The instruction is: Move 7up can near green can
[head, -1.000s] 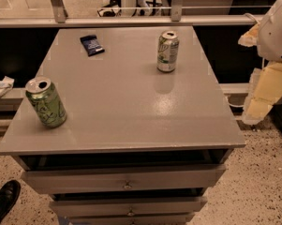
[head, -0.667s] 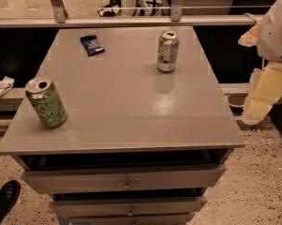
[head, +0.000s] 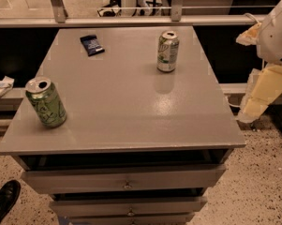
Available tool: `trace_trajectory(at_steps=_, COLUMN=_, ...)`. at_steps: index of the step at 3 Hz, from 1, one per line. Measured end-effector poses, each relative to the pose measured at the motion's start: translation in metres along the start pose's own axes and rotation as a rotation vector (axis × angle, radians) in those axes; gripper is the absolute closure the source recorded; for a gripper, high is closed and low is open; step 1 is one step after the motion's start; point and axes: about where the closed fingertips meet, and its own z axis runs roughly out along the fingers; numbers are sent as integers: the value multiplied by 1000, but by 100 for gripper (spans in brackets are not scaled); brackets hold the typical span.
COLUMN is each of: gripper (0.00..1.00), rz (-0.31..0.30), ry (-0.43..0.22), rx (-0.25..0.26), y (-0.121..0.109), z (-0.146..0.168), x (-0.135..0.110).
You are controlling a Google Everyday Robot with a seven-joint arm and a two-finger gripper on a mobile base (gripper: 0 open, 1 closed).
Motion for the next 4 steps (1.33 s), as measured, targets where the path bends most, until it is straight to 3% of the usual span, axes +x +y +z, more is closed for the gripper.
trace_trajectory(at_steps=2, gripper=0, rz=30, ry=-253, rx=101, y=-53, z=49, x=-14)
trace_trajectory(at_steps=3, gripper=0, rz=63, ry=-409, rx=142, y=-90, z=70, x=-39)
trace_trajectory(at_steps=4, gripper=0, rz=120, ry=-562, rx=144, y=-124, z=91, x=-73)
